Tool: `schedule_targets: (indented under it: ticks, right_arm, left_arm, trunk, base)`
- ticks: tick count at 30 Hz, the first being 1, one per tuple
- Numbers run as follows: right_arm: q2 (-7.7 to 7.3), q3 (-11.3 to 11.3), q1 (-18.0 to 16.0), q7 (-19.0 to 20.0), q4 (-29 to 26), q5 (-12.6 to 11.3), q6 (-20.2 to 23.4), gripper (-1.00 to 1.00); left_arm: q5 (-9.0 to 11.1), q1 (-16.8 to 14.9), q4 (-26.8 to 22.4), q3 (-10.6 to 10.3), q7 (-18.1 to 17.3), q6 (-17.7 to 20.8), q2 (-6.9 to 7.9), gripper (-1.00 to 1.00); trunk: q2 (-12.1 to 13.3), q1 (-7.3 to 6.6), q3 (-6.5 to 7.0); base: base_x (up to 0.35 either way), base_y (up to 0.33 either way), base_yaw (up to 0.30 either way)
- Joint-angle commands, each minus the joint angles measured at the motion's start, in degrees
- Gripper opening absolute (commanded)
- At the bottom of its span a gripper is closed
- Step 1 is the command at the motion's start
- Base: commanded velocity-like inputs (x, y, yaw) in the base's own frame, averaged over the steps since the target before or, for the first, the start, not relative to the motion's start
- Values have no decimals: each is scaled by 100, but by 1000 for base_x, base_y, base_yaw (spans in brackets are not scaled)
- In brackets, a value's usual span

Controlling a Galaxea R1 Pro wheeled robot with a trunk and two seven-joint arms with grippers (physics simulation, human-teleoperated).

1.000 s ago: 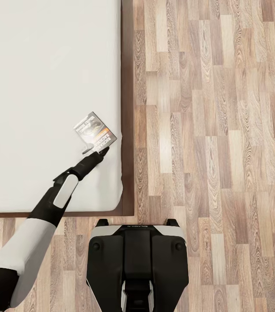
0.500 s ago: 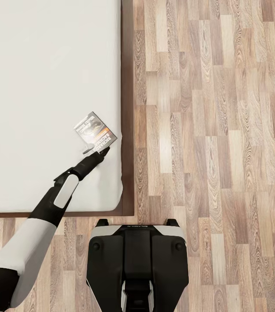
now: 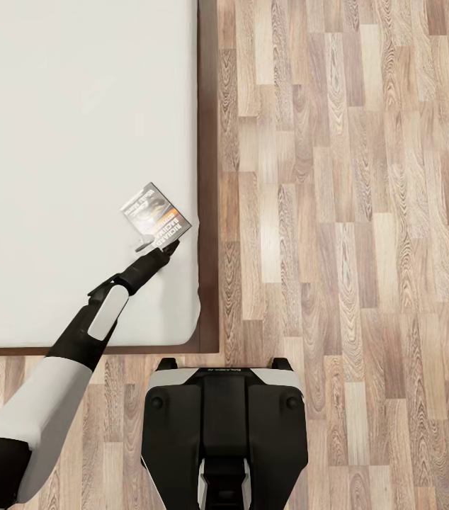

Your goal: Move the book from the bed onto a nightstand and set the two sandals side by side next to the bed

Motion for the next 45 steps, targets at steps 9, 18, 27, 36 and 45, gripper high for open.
schedule_targets:
  ticks: [9,18,27,36,45]
  right_arm:
    - [0,47,0,22,9,-60,-20,100]
    - [0,47,0,22,9,-60,-24,100]
    - [0,47,0,22,9,-59,-25,100]
    - [0,47,0,22,9,-57,-24,100]
    - [0,47,0,22,9,-56,-24,100]
  left_arm:
    - [53,-4,-2,-6,0,23,2,100]
    - [53,-9,-2,0,4,23,-4,100]
    - [47,-10,-2,-16,16,23,-143,100]
    - [45,-10,-5,-18,158,23,-185,100]
    - [45,-10,-14,-19,186,23,-191,100]
  trunk:
    - [-9,4,-5]
    - [-9,4,-5]
    - [-9,4,-5]
    - [-9,4,-5]
    - [-9,4,-5]
  base:
    - [0,0,0]
    - [0,0,0]
    - [0,0,0]
    - [0,0,0]
    - [0,0,0]
